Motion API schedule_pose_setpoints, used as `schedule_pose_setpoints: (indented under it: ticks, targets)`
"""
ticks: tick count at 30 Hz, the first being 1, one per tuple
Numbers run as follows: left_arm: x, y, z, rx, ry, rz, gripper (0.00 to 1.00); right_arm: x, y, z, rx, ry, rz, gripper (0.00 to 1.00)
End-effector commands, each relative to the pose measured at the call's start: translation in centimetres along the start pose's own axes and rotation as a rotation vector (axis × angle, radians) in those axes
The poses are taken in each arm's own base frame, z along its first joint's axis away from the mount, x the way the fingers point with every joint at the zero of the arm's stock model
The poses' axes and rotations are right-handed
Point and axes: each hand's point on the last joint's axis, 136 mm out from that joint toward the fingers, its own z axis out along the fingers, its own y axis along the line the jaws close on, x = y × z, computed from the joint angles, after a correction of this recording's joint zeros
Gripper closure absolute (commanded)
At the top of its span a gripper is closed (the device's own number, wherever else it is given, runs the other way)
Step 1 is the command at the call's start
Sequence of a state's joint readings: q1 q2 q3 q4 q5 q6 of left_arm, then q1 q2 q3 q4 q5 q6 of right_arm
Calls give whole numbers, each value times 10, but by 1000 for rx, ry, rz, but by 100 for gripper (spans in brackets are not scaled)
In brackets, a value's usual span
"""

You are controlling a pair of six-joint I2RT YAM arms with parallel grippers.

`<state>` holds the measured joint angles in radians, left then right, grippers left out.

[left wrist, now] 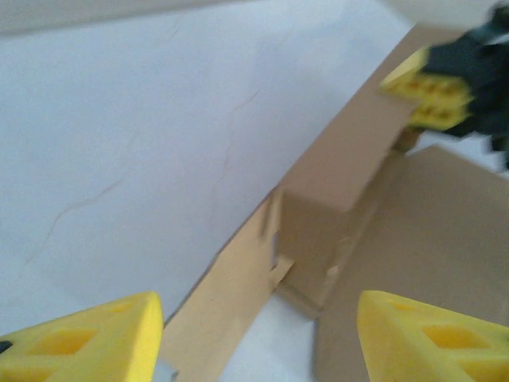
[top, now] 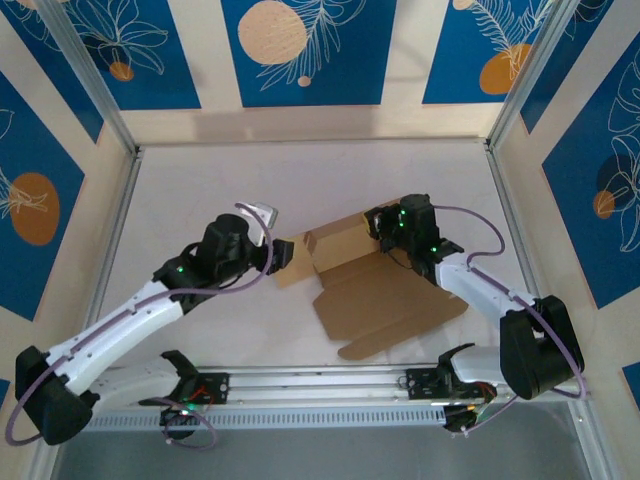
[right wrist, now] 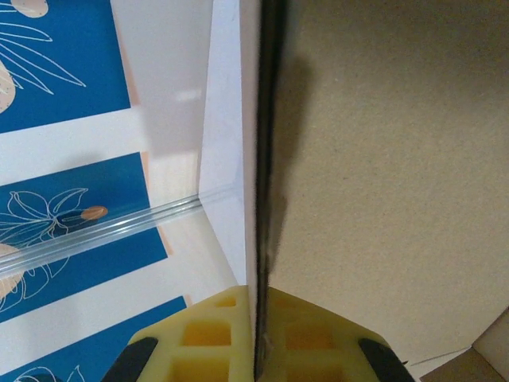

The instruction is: Fold the paper box

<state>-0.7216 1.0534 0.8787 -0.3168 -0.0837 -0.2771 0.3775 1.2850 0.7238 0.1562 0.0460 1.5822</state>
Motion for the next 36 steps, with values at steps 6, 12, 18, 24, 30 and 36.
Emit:
schedule_pose_setpoints:
  ticks: [6,12,18,24,30,36]
  targets:
    - [49,21,29,-82,204,65,35,2,3,-7,-2,49,-26,98]
    - [49,12,52,-33,279,93,40,7,8,-2,-34,101,-41,97]
    - [49,-11,73,78,375,95,53,11,6,1,-44,125,-37,97]
    - [38,-6,81,9,358,-76,85,10,-1,-4,-35,49,-27,97]
    - [31,-18,89,72,205,-362,85,16,0,-7,-61,-23,-15,97]
    - [20,-26,82,148,28,-538,70,15,-24,-9,-40,-41,-56,98]
